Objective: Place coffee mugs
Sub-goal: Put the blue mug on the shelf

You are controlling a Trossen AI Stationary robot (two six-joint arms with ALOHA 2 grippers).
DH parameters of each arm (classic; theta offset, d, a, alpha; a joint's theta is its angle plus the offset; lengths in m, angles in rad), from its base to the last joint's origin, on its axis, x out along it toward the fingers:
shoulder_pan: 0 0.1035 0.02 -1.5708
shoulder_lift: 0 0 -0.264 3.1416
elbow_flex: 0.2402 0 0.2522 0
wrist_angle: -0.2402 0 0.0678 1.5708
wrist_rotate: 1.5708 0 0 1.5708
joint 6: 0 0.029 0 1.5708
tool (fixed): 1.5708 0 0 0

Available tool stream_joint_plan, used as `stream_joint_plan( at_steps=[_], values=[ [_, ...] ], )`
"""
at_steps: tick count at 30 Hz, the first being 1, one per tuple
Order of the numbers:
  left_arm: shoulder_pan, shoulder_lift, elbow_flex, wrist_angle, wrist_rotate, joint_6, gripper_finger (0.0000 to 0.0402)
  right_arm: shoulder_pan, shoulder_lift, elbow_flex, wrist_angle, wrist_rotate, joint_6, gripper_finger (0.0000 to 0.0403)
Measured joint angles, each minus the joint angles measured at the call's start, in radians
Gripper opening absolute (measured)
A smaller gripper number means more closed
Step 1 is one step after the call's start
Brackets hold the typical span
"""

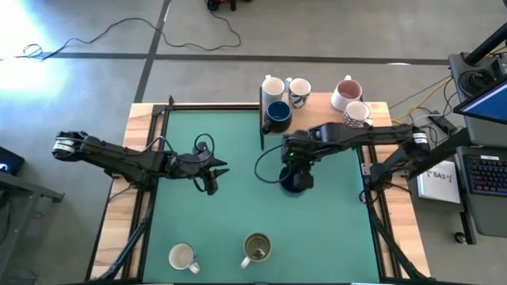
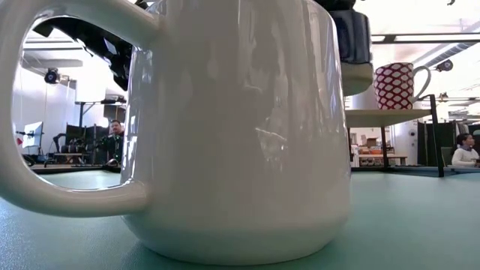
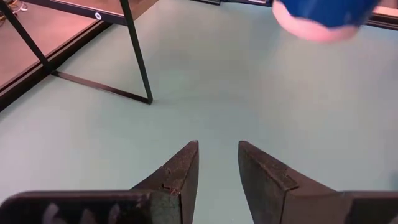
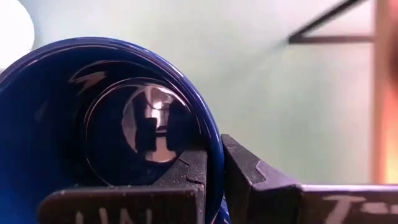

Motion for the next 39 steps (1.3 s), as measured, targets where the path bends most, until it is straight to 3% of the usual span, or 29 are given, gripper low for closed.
stream_joint_plan(
  at_steps=[5, 19, 39],
  values=[
    [0.001, 0.0, 0.0, 0.0, 0.0, -0.009, 0.0095, -0.055, -0.069, 0.0, -0.037, 0.053, -0.079, 0.0014],
    [0.001, 0.001, 0.07, -0.003, -0.001, 0.06, 0.0095, -0.318, -0.139, 0.0, -0.093, 0.054, -0.521, 0.0013],
    [0.004, 0.001, 0.129, -0.108, -0.021, 0.126, 0.0095, -0.64, -0.102, 0.0, -0.031, 0.036, -0.767, 0.0013]
  ],
)
